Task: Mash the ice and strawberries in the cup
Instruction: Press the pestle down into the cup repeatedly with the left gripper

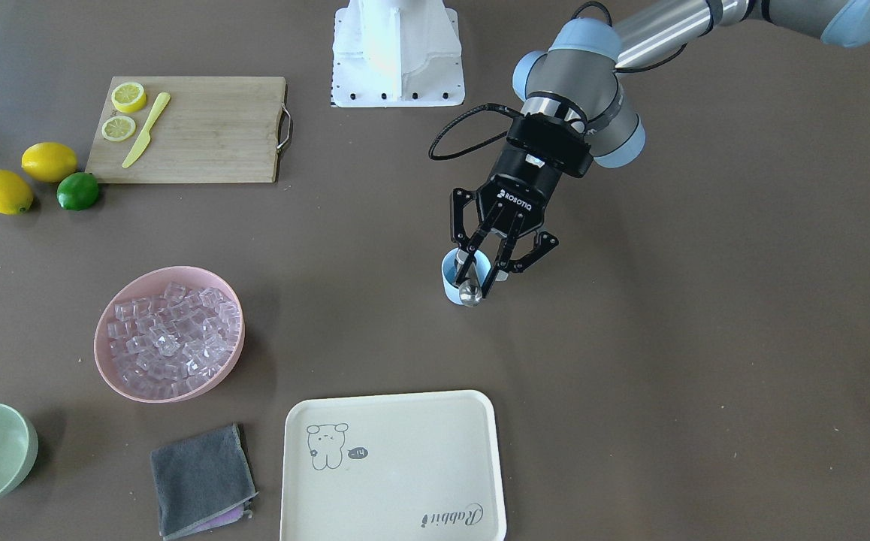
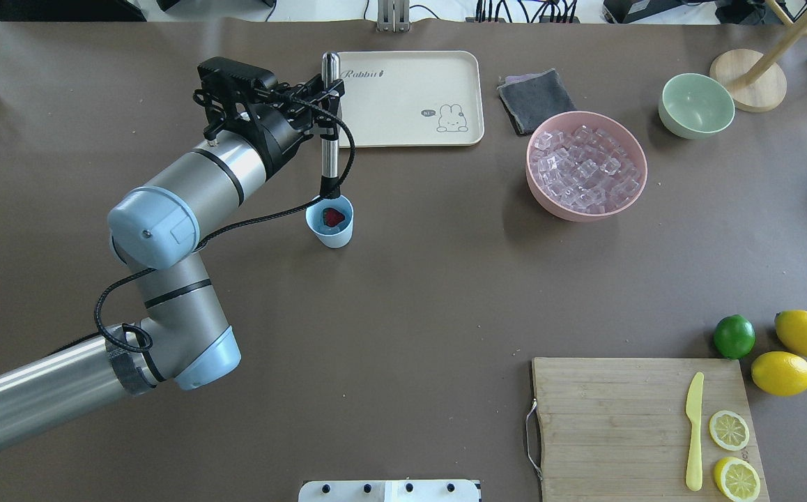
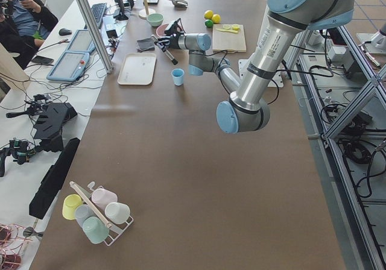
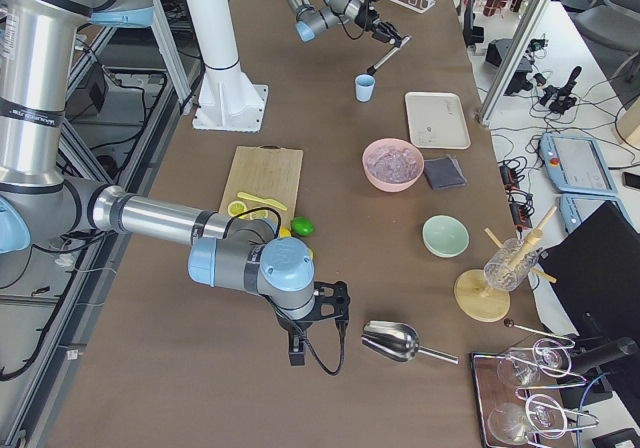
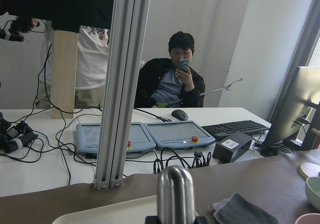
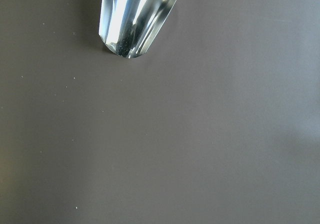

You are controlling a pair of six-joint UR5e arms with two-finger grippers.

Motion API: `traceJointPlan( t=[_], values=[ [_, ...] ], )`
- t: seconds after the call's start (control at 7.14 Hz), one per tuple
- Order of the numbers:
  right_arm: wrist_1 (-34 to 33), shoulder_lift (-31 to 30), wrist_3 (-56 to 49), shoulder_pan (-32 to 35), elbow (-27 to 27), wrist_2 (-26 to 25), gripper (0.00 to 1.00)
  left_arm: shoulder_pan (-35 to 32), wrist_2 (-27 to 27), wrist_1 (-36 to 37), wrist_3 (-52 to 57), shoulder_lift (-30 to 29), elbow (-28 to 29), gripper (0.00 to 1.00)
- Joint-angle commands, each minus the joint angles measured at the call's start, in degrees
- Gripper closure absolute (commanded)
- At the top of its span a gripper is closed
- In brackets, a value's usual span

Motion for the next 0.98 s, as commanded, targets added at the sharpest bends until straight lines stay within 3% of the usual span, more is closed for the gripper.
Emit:
traceJointPlan(
  t=[0.0,0.56,0.84],
  values=[
    [-0.3,0.5,-0.1,0.1,-0.4,-0.2,0.01,0.1,0.0,-2.0,0.0,-0.1,2.9,0.69],
    [-2.3,3.2,-0.1,0.1,-0.6,-0.3,0.01,0.1,2.9,-4.3,0.2,0.5,2.6,0.69],
    [-2.1,3.3,-0.1,0.7,0.1,-1.0,0.01,0.3,3.7,-5.5,9.4,-0.1,0.4,0.69]
  ],
)
